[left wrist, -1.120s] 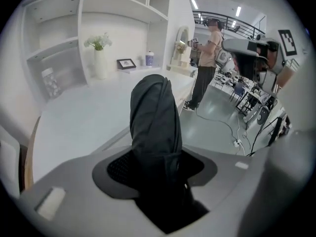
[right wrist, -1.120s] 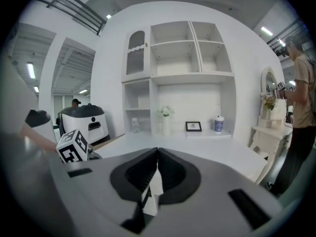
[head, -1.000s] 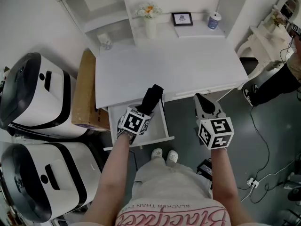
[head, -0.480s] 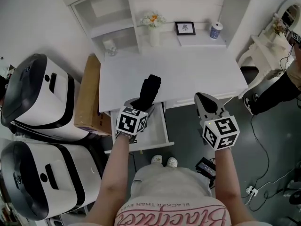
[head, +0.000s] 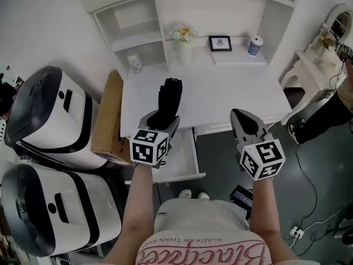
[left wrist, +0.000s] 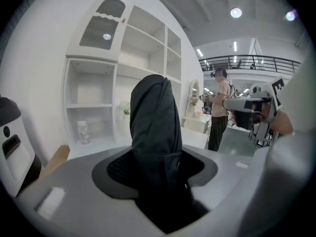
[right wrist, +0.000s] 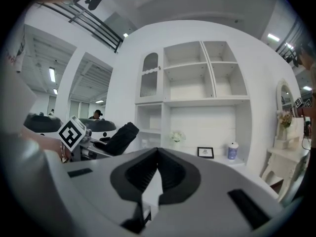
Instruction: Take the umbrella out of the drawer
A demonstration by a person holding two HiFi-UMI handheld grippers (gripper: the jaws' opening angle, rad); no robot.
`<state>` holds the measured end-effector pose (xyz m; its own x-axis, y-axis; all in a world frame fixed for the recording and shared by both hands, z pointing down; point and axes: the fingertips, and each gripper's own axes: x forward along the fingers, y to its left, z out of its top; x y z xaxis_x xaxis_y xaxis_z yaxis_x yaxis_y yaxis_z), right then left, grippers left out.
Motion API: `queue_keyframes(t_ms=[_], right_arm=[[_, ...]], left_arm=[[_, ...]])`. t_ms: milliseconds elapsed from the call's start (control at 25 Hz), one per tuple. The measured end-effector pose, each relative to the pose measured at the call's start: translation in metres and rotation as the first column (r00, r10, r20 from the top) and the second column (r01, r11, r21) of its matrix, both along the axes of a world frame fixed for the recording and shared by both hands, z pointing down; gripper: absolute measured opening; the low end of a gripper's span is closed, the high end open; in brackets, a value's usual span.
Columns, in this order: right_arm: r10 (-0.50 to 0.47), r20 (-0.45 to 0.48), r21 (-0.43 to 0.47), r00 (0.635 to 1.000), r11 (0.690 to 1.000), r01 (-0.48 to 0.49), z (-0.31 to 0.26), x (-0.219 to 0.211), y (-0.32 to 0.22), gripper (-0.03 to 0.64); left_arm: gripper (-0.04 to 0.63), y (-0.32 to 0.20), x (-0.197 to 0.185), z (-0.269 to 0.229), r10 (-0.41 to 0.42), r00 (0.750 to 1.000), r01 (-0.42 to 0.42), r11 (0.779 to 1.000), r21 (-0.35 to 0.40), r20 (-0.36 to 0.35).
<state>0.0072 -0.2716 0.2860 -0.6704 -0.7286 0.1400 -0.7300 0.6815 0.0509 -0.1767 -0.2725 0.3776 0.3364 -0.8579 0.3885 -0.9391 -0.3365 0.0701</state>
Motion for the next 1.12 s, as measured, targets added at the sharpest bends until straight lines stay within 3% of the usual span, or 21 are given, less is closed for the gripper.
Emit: queue_keyframes(t_ms=[280, 560, 800, 1120], right_arm=[[-0.017, -0.02, 0.048, 1.0, 0.999, 0.018, -0.017, -0.008, -0.006, 0.009], [0.003, 0.005, 0.093, 1.0, 0.996, -0.004, -0.039, -0.006, -0.01, 0.009], [0.033, 0.059, 0.131, 0.998, 0.99, -0.041, -0.06, -0.005, -0.008, 0.009], [0.019, 0.094, 0.204, 0.995, 0.978, -0.038, -0.083, -0.01, 0.0, 0.008]], left_arm=[[0.252, -0.001, -0.012, -0.047, -0.044, 0.998, 0.049, 0.989, 0.139, -0.038], [0.252, 0.008, -0.023, -0.088, -0.07, 0.996, 0.085, 0.956, 0.279, -0.063], [0.252, 0.021, -0.028, -0.127, -0.067, 0.995, 0.089, 0.902, 0.422, -0.068], [0.252, 0.042, -0.045, -0.181, -0.142, 0.99, 0.13, 0.815, 0.565, -0.023]])
